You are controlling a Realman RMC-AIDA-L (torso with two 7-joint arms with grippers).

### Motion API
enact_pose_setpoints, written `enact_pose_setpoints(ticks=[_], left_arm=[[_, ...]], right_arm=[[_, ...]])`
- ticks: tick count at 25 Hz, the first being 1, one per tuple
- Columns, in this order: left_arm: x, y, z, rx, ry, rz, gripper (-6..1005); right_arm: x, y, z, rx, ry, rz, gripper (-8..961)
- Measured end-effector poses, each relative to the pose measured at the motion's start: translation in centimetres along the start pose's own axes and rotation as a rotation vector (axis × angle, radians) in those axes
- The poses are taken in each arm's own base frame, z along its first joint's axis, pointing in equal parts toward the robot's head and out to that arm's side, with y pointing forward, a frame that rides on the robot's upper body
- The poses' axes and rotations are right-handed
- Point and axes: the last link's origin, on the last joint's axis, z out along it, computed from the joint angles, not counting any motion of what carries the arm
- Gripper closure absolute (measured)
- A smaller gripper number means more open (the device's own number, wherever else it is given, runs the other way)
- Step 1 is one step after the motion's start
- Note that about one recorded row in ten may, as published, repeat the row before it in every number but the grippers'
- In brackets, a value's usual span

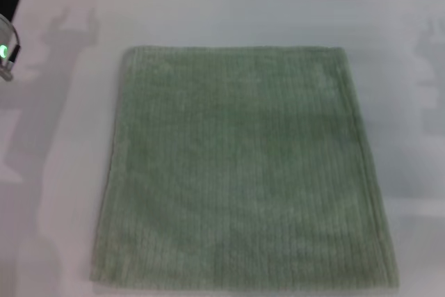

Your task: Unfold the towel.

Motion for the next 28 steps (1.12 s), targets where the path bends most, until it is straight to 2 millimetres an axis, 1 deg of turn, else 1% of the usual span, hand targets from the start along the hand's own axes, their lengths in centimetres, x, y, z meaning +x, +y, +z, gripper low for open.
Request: enact_pose_setpoints(ticks=[1,2,3,5,8,10,13,18,23,28], left_arm=[[-0.3,0.2,0.1,-0.005,-0.015,0.001,492],[-0.5,0.4,0.1,-0.009,-0.028,0.001,491],[-0.8,0.5,0.3,-0.004,-0.052,0.0,490],[-1.5,0.7,0.4,0.009,-0.094,-0.012,489],[-1.5,0.8,0.2,0.002,-0.081,-0.022,401],[-1.3,0.9,-0.5,-0.008,-0.047,-0.036,342],[-1.5,1.0,-0.8,-0.01,-0.044,-0.039,254],[-2.0,1.0,-1.3,-0.005,-0.06,-0.045,167],[-2.1,0.9,-1.4,-0.003,-0.064,-0.044,168],[-2.1,1.0,-1.3,-0.002,-0.066,-0.044,169]], right_arm=[[0.0,0.0,0.0,0.0,0.0,0.0,864],[0.4,-0.8,-0.3,0.017,0.015,0.008,842],[0.4,-0.8,-0.3,0.017,0.015,0.008,809],[0.6,-1.7,-0.5,0.044,0.025,0.011,743],[0.7,-2.0,-0.6,0.052,0.03,0.005,644],[0.8,-2.1,-0.7,0.055,0.035,-0.002,597],[0.9,-2.2,-0.8,0.056,0.036,-0.002,526],[0.8,-2.2,-0.8,0.056,0.033,0.004,407],[0.9,-2.2,-0.8,0.057,0.037,0.0,267],[1.0,-2.1,-0.8,0.049,0.042,-0.001,268]])
